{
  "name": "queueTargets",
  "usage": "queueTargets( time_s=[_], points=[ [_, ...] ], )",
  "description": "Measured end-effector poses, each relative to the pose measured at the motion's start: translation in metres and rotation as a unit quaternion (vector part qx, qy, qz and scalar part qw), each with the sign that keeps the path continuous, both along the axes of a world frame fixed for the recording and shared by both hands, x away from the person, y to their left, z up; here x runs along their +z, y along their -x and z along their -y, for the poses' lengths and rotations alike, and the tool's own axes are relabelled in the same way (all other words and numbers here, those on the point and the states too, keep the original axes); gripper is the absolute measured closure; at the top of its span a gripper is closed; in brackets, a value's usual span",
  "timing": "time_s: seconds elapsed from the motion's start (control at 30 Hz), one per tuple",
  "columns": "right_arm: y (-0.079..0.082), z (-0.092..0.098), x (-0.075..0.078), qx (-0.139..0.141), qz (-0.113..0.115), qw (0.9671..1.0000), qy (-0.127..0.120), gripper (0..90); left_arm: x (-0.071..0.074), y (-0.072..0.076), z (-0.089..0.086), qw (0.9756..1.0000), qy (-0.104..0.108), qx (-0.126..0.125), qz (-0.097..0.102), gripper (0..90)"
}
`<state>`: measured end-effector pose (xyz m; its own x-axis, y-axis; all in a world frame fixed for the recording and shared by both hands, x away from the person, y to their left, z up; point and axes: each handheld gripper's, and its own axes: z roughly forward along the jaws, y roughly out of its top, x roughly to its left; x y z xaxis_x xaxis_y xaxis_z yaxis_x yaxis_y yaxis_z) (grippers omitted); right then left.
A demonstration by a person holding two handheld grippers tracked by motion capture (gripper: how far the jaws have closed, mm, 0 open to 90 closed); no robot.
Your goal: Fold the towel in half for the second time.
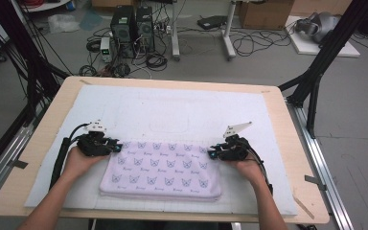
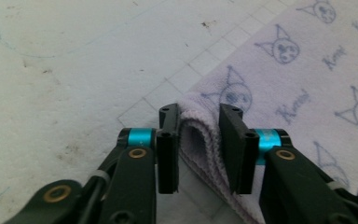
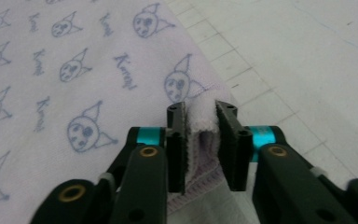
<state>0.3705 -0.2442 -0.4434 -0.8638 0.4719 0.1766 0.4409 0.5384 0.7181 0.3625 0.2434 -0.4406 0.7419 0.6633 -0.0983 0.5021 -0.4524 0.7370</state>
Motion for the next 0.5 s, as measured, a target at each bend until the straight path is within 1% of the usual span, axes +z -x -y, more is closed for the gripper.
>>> queueTargets(
  time_s=[0.13,0.23,0.3,0.37,0.4,0.47,0.5],
  points=[
    [0.001,0.001,0.003,0.007,0.005,1.0000,-0.001,80.9,0.004,0.004,0.003,0.9996,-0.022,-0.001,0.019,79.0],
    [0.001,0.003,0.007,0.006,0.016,0.9999,0.002,81.9,0.007,0.005,0.006,0.9991,-0.027,0.006,0.032,81.2],
    [-0.001,0.005,0.011,0.000,0.019,0.9998,0.000,82.2,0.010,0.003,0.008,0.9988,-0.024,0.013,0.040,81.7],
    [-0.002,0.006,0.016,-0.003,0.027,0.9996,0.001,82.4,0.013,0.000,0.009,0.9983,-0.013,0.022,0.051,81.8],
    [-0.003,0.006,0.018,-0.003,0.032,0.9995,0.003,82.4,0.016,-0.002,0.009,0.9981,-0.008,0.028,0.055,81.8],
    [-0.006,0.005,0.027,-0.009,0.043,0.9989,0.015,82.3,0.022,-0.008,0.009,0.9976,-0.001,0.039,0.058,81.8],
    [-0.009,0.006,0.032,-0.011,0.050,0.9985,0.018,82.4,0.026,-0.011,0.010,0.9971,-0.001,0.043,0.063,81.8]
  ],
)
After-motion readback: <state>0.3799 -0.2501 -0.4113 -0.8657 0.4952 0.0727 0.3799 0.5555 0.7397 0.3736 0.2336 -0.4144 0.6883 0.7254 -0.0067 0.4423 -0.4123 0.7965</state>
